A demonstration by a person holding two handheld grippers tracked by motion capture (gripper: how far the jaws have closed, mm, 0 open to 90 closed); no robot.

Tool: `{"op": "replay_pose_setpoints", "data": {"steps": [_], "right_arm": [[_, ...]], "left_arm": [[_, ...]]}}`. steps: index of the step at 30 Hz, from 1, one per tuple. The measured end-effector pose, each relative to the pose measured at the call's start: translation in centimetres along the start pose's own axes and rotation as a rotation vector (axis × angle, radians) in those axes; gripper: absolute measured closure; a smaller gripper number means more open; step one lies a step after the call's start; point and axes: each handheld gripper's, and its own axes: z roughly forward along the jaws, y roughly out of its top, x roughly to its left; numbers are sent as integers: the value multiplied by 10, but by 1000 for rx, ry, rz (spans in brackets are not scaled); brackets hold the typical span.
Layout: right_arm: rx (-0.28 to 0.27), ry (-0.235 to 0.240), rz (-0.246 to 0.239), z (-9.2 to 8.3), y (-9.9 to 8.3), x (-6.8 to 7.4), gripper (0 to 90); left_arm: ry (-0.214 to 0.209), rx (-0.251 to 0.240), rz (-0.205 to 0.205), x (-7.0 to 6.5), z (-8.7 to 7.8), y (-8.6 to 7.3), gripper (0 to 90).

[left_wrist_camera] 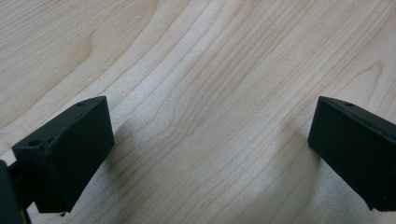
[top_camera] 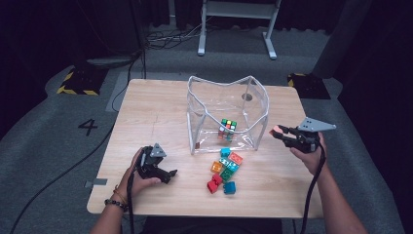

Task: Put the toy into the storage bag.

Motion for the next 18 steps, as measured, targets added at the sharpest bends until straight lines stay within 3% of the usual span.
{"op": "replay_pose_setpoints", "data": {"steps": [7, 12, 18], "right_arm": [[-9, -64, -28, 5, 25, -12, 668], [-56, -61, -13, -3, 44, -25, 668], [-55, -81, -20, -3, 64, -37, 668]], "left_arm": [[0, 0, 0, 0, 0, 0, 4], [0, 0, -1, 0, 0, 0, 4], [0, 0, 0, 0, 0, 0, 4]]}}
